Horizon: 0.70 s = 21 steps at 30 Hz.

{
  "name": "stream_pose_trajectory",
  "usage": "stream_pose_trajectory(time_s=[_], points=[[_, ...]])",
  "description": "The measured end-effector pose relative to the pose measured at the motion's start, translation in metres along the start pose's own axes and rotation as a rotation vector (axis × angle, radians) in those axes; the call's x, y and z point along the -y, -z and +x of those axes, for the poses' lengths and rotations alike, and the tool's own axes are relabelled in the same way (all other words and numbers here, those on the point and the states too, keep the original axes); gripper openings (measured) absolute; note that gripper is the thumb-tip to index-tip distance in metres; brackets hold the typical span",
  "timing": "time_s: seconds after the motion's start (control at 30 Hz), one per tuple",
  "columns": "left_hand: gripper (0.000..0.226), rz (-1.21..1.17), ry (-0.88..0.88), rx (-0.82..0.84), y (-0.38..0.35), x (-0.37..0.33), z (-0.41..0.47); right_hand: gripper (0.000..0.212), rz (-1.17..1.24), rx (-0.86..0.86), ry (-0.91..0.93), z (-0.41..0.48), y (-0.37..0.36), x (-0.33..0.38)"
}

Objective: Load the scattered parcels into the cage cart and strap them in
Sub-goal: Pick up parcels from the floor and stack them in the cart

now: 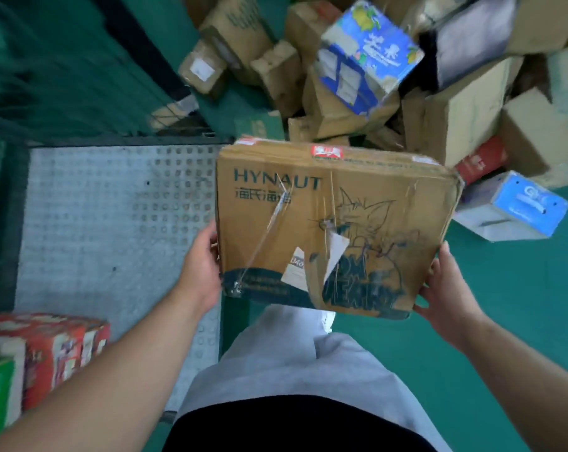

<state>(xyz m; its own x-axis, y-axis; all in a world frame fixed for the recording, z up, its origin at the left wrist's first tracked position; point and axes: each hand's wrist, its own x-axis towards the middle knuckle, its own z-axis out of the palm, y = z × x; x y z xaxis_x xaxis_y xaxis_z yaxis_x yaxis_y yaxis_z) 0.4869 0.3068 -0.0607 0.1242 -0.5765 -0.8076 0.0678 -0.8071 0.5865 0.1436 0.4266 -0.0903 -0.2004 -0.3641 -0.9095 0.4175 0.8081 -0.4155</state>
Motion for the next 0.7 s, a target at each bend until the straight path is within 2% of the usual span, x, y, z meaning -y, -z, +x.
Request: stream_pose_trajectory(time_s=[0.07, 0.17, 0.23, 0.33, 0.47, 0.6, 0.7], points=[[0.043, -0.021, -0.005, -0.029, 0.027, 0.004, -0.019, 0.053, -0.091, 0.017, 0.028, -0.015, -0.016, -0.003], [0.047, -0.046, 0.009, -0.069, 0.073, 0.007, -0.045, 0.023, -0.219, 0.088, 0.032, -0.035, -0.046, 0.002], [0.049, -0.063, -0.004, -0.073, 0.105, 0.007, -0.061, 0.013, -0.305, 0.158, 0.026, -0.048, -0.073, 0.008], [0.049, -0.103, -0.030, -0.065, 0.154, 0.015, -0.081, 0.020, -0.366, 0.242, 0.012, -0.065, -0.124, 0.018], [0.057, -0.223, 0.009, -0.181, 0.223, 0.034, -0.102, 0.038, -0.442, 0.367, -0.016, -0.083, -0.203, 0.017], [0.045, -0.382, 0.050, -0.273, 0.291, 0.061, -0.117, 0.041, -0.577, 0.430, 0.007, -0.100, -0.278, -0.002], [0.059, -0.475, 0.035, -0.320, 0.329, 0.072, -0.123, 0.044, -0.669, 0.472, 0.029, -0.115, -0.323, -0.012]])
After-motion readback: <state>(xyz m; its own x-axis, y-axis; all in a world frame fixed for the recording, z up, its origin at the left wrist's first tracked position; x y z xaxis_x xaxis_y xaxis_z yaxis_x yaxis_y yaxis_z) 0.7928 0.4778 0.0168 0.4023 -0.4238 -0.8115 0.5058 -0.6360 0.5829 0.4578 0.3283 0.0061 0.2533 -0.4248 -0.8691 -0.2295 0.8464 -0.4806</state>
